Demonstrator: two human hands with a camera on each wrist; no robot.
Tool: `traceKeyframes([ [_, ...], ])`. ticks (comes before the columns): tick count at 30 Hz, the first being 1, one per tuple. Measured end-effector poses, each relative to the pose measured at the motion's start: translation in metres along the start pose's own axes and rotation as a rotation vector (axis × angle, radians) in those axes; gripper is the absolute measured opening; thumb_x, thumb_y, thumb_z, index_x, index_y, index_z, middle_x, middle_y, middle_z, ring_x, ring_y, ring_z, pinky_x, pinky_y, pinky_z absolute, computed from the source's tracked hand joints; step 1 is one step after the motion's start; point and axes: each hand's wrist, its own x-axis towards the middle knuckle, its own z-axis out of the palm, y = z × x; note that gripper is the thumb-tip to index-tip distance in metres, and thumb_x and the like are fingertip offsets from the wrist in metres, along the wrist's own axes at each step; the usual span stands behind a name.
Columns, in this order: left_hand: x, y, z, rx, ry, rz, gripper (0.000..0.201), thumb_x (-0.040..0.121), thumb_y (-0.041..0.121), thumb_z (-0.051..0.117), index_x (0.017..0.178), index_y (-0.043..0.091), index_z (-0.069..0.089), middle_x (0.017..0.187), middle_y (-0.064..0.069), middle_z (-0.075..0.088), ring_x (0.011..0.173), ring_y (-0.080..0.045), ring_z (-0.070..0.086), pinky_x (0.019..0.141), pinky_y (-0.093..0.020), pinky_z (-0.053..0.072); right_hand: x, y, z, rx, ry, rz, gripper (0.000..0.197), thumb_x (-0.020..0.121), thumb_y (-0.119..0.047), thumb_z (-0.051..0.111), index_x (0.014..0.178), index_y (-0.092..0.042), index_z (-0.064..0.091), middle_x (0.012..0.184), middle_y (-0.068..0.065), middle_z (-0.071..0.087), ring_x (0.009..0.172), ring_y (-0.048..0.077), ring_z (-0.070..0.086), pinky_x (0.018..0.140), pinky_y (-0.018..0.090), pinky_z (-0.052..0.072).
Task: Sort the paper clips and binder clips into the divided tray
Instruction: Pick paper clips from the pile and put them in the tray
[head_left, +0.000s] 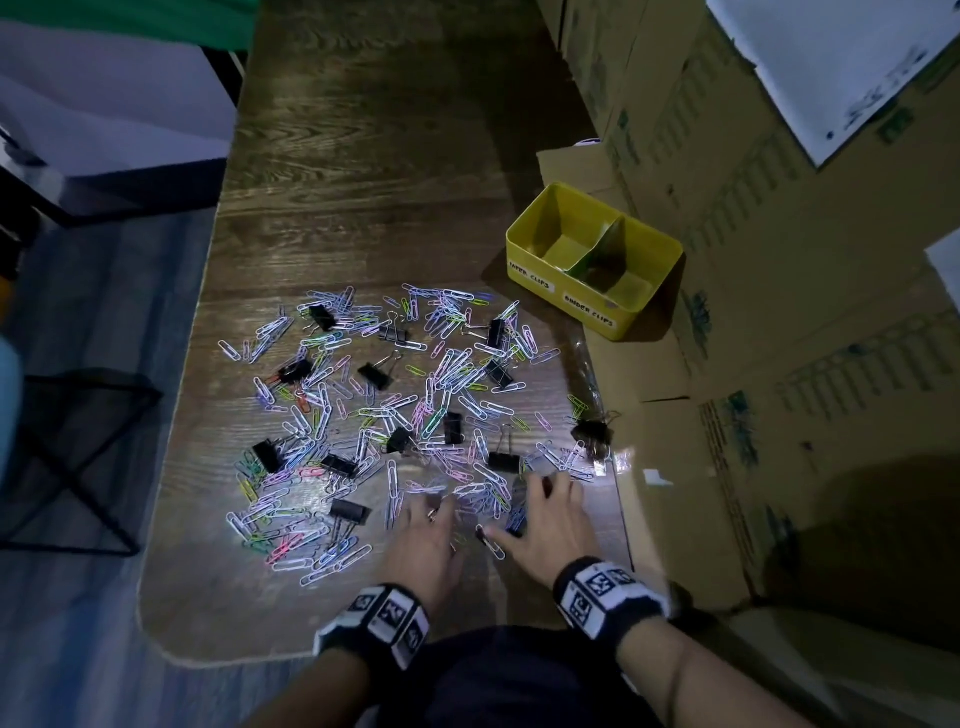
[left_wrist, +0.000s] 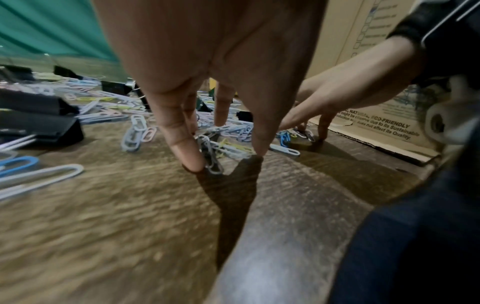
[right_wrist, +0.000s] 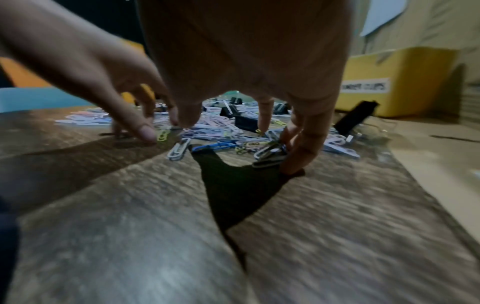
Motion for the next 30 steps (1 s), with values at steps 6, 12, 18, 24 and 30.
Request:
traceKeyframes([
  [6, 0.017, 0.006, -0.005, 0.042, -0.031, 0.053, 0.035, 0.087, 0.013, 0.053, 0.122, 0.014, 0.051, 0.132, -0.012, 0.044, 0.113, -0.032, 0.05, 0.096, -0.042, 0.044, 0.0, -0.026, 0.004, 0.065, 0.015, -0.03, 0.055, 0.088, -0.033, 0.061, 0.135, -0.019, 0.036, 0.134, 0.014, 0.033, 0.124, 0.031, 0.033, 0.1, 0.04, 0.04],
  [12, 0.023, -0.008, -0.017, -0.1, -0.026, 0.158, 0.028, 0.081, -0.004, 0.05, 0.103, 0.01, 0.058, 0.11, -0.006, 0.056, 0.096, -0.028, 0.058, 0.082, -0.038, 0.048, 0.003, -0.036, 0.008, 0.167, 0.006, -0.086, 0.046, 0.089, 0.002, 0.054, 0.132, -0.015, 0.051, 0.138, 0.012, 0.04, 0.119, 0.024, 0.05, 0.098, 0.028, 0.043],
  [18, 0.03, -0.024, -0.03, -0.169, -0.028, 0.163, 0.026, 0.082, -0.002, 0.053, 0.094, 0.021, 0.056, 0.104, 0.002, 0.059, 0.087, -0.017, 0.061, 0.077, -0.035, 0.055, 0.007, -0.027, 0.001, 0.399, 0.069, 0.031, 0.021, 0.085, -0.012, 0.068, 0.105, -0.015, 0.07, 0.119, -0.001, 0.057, 0.104, 0.011, 0.055, 0.091, 0.008, 0.039],
  [24, 0.034, -0.024, -0.045, -0.233, -0.076, 0.25, 0.023, 0.081, 0.0, 0.057, 0.087, 0.02, 0.068, 0.095, 0.007, 0.063, 0.088, -0.008, 0.06, 0.08, -0.02, 0.051, 0.017, -0.01, -0.014, 0.712, 0.052, 0.158, 0.013, 0.074, -0.018, 0.079, 0.086, -0.021, 0.075, 0.097, -0.005, 0.066, 0.086, 0.006, 0.061, 0.083, 0.019, 0.052],
  [30, 0.052, -0.031, -0.091, -0.53, -0.293, 0.061, 0.032, 0.072, -0.006, 0.069, 0.066, 0.025, 0.065, 0.076, 0.003, 0.064, 0.061, -0.007, 0.058, 0.06, -0.02, 0.052, 0.022, 0.012, -0.058, 1.161, -0.042, 0.078, 0.016, 0.064, -0.008, 0.085, 0.07, -0.02, 0.077, 0.078, -0.008, 0.072, 0.082, 0.009, 0.067, 0.079, 0.022, 0.054],
])
